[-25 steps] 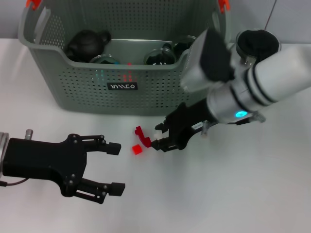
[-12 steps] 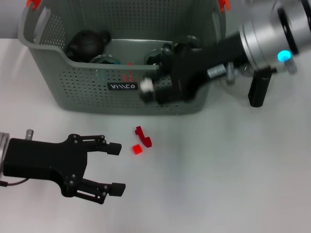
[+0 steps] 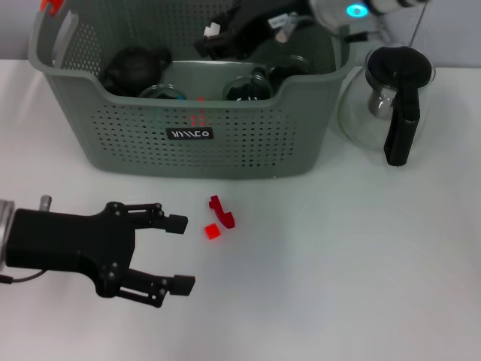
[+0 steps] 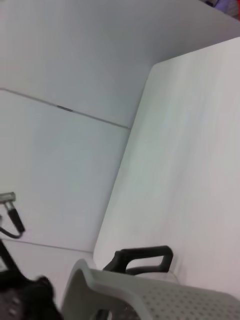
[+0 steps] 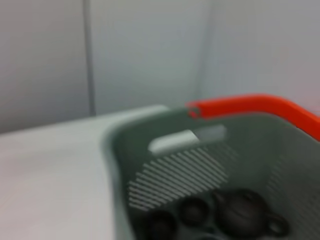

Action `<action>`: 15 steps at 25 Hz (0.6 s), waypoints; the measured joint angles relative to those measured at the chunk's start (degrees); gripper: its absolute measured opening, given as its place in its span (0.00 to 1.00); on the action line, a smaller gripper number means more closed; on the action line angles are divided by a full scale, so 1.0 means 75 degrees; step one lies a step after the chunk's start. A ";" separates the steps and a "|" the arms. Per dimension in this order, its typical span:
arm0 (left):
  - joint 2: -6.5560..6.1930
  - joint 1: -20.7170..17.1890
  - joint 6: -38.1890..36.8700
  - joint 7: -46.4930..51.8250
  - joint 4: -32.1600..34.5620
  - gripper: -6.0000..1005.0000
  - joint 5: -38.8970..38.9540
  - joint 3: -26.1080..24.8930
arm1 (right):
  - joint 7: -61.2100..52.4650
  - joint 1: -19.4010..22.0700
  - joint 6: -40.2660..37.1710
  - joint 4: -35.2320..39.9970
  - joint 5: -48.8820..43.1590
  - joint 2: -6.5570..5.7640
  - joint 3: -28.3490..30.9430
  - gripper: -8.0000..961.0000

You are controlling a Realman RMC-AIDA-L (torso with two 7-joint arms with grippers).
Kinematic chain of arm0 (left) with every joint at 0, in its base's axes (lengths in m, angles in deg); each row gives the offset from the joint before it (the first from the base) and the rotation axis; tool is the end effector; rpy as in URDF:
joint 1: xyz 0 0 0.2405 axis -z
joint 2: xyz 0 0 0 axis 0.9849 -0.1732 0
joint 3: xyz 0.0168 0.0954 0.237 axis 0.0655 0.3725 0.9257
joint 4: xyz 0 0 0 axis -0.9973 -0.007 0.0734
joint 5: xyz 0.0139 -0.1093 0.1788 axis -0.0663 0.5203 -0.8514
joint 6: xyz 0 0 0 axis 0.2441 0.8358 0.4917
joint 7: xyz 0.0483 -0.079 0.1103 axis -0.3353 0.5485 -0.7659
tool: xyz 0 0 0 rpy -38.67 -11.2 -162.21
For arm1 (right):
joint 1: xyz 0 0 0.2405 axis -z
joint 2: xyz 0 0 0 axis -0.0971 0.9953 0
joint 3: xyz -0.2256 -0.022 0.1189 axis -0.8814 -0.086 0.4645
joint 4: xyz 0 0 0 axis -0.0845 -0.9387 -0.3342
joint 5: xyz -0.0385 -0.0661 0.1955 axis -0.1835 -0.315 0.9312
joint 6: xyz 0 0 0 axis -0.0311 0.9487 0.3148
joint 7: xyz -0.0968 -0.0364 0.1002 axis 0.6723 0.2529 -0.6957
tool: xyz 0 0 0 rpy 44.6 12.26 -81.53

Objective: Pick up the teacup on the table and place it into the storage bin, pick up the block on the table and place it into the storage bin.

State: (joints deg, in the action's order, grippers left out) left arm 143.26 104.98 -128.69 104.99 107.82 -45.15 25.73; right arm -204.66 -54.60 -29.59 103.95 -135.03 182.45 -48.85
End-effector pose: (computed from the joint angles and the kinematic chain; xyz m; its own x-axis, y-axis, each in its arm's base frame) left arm -0.2555 0.2736 0.0322 0.8574 0.3027 0.4161 0.3157 -0.9480 0.0392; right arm 0.0307 0.4477 -0.0370 0.9648 -0.1981 -0.1730 -0.2501 -0.8946 -0.3704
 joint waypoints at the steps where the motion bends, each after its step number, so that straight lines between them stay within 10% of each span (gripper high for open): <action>1: -0.0007 0.0011 -0.0002 0.0018 0.0000 0.93 0.0000 -0.0030 | -0.0087 -0.0186 0.0160 -0.0280 -0.0139 -0.0002 -0.0012 0.63; 15: -0.0049 0.0052 0.0032 0.0001 0.0009 0.93 -0.0040 -0.0091 | -0.0341 -0.0245 0.0891 -0.0429 -0.0524 0.0015 -0.0072 0.78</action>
State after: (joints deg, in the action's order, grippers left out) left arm 142.89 105.37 -128.45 105.00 107.89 -45.45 25.05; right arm -207.21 -56.44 -22.90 100.73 -138.96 182.57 -49.39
